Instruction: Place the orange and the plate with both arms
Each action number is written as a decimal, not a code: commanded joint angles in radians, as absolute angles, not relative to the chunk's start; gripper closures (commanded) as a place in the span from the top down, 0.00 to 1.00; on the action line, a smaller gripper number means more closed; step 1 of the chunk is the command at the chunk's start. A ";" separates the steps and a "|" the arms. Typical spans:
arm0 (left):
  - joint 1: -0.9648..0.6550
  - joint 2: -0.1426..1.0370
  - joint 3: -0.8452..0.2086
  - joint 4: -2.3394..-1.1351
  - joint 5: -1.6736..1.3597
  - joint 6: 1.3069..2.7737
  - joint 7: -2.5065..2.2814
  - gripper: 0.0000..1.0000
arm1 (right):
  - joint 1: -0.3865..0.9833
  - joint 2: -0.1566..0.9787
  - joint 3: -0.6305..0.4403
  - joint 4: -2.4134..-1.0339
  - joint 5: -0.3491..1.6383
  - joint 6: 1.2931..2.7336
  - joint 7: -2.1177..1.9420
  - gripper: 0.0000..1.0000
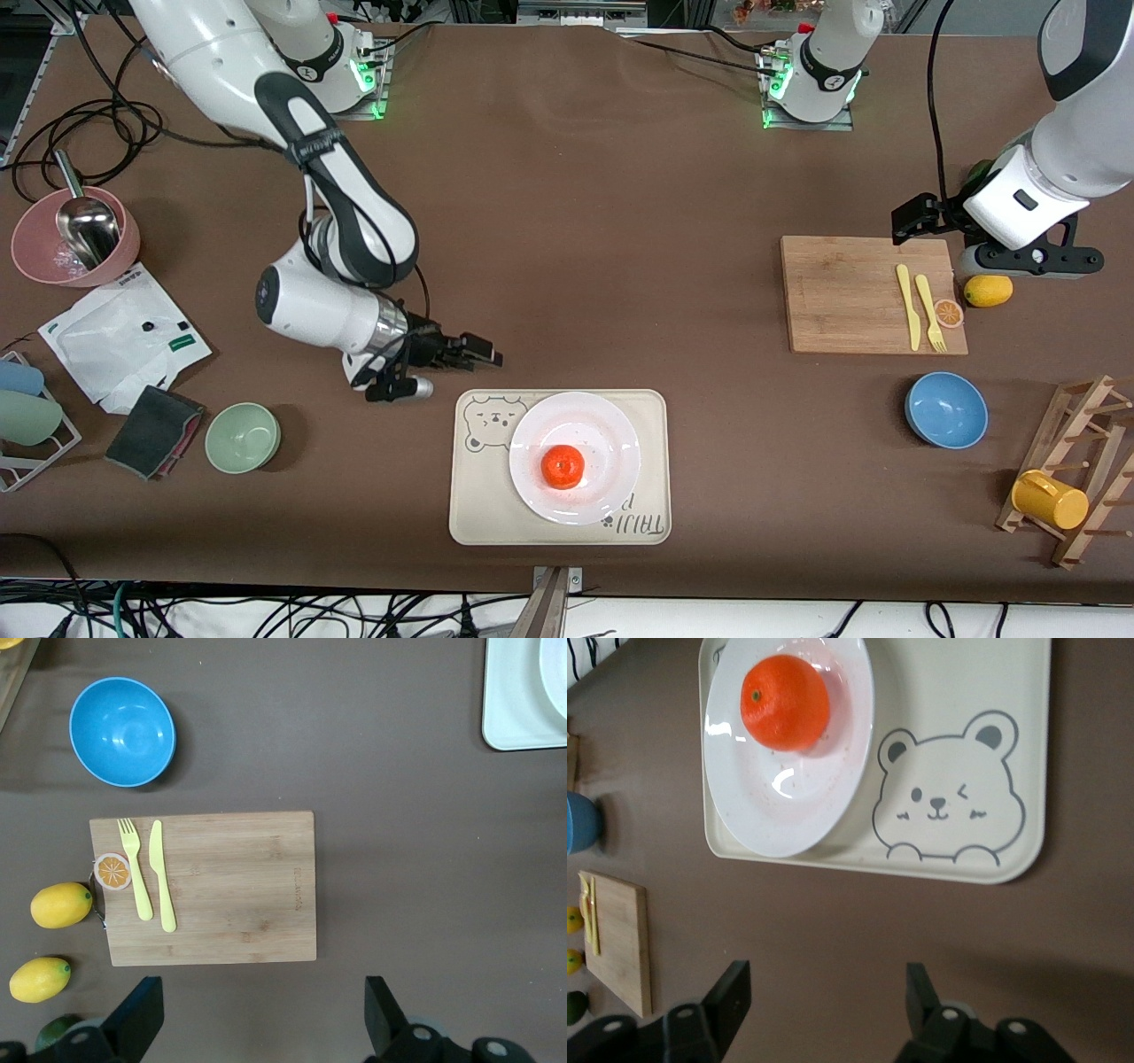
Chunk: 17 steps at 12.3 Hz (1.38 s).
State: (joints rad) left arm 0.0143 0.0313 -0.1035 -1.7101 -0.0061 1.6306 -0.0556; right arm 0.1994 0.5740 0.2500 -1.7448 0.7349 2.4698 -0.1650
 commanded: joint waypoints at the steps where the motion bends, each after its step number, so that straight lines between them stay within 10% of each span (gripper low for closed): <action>1: 0.015 0.025 -0.104 -1.703 -0.006 1.615 -0.051 1.00 | 0.173 0.320 0.245 -2.007 0.698 2.441 -0.156 1.00; 9: 0.017 0.026 -0.104 -1.701 -0.005 1.617 -0.051 1.00 | 0.172 -0.012 0.043 -2.021 0.232 1.983 -0.146 1.00; 17: 0.028 0.056 -0.098 -1.636 -0.006 1.618 -0.041 1.00 | 0.172 0.009 0.026 -1.632 -0.008 1.560 -0.038 1.00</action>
State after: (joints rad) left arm 0.0157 0.0320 -0.1028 -1.7032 -0.0060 1.6314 -0.0556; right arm 0.1710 -0.0187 0.0255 -1.6868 0.0145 1.6056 -0.0536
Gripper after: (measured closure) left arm 0.000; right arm 0.000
